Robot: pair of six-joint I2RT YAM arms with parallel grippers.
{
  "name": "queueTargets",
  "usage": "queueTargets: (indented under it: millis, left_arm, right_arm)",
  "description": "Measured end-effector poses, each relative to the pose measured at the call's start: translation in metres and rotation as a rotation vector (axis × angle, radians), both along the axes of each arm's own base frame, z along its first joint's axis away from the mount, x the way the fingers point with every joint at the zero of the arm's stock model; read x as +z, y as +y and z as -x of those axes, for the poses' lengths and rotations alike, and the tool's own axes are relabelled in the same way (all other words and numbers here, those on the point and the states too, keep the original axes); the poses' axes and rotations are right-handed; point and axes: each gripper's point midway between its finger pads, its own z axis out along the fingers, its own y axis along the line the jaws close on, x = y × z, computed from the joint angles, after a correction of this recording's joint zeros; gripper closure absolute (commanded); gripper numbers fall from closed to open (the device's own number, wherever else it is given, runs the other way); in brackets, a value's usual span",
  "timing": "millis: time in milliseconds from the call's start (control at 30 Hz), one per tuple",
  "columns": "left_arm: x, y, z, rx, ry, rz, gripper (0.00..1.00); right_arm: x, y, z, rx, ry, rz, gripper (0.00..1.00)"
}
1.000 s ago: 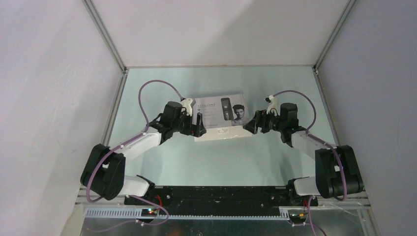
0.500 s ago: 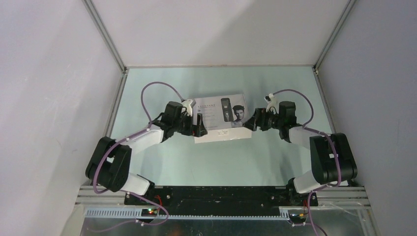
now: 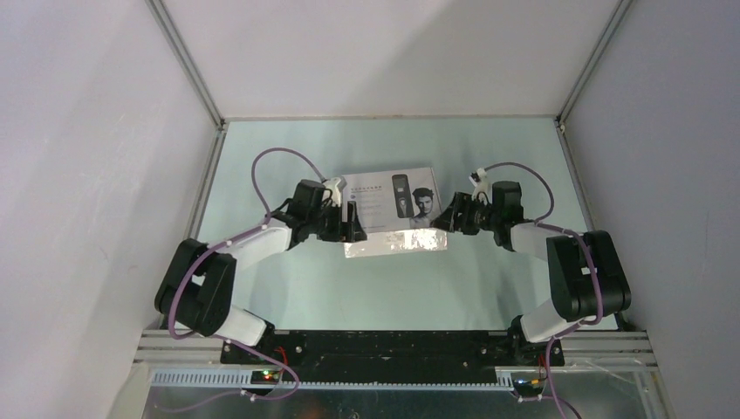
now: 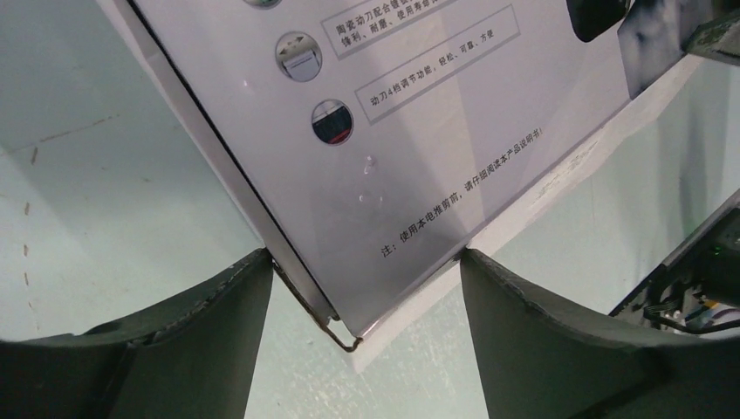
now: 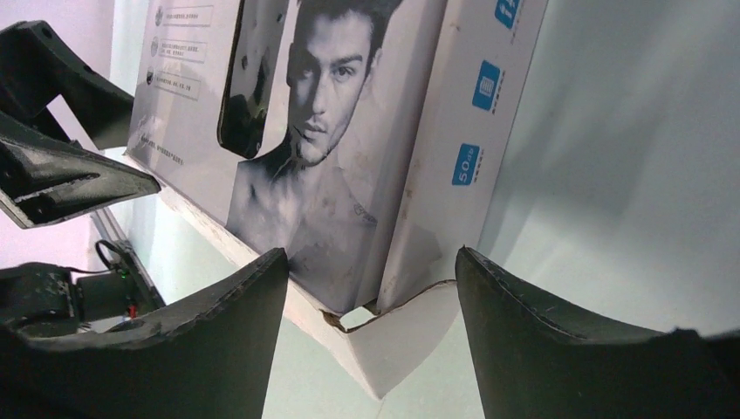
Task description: Sort the hair-cutting tools
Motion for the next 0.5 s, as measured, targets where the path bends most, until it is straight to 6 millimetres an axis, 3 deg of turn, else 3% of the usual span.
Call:
queueTargets:
  millis: [500]
  left_arm:
    - [0.02,0.001,0.012,0.093,0.195,0.004,0.26]
  right_arm:
    - [0.003,-0.002,0.024,-0.142,0.252,-0.041,0.33]
